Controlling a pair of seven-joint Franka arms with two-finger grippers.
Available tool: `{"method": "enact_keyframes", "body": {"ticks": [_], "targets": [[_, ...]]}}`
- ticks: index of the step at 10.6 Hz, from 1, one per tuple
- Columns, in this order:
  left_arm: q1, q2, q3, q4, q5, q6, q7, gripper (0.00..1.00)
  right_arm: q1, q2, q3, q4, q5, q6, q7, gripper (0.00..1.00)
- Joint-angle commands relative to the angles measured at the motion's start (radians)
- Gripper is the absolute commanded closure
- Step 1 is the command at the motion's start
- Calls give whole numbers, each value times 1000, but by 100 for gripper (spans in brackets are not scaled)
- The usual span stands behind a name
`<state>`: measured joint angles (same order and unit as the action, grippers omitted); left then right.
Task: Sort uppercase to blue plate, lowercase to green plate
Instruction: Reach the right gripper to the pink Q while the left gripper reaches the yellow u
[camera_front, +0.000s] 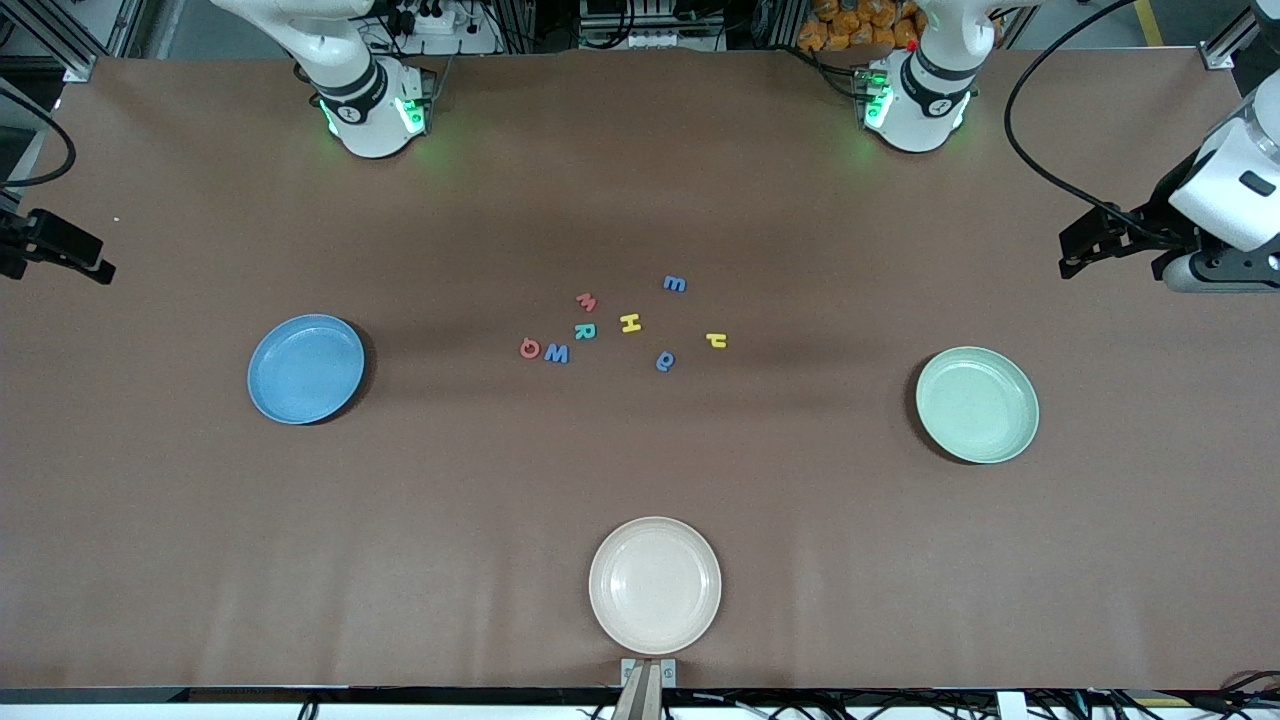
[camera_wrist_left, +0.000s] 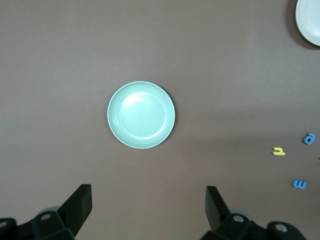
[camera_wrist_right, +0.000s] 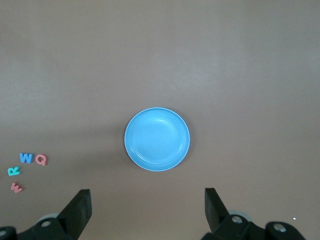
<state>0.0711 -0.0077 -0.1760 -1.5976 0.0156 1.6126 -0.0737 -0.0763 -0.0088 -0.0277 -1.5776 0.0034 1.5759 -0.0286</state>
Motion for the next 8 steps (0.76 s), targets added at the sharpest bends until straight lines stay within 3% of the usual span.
{"method": "enact_keyframes", "body": {"ticks": [1,6,8], "targets": [[-10,-12,12,5,-8,-17,9,0,-17,-43,17,-53,4,21,-5,0],[-78,14,-3,-42,-17,68,-46,0,-26,-34,26,-52,4,19,-5,0],[-94,38,-83,-115,-19,158,-116,0,-19,-25,38,-52,4,10,-4,0]]}}
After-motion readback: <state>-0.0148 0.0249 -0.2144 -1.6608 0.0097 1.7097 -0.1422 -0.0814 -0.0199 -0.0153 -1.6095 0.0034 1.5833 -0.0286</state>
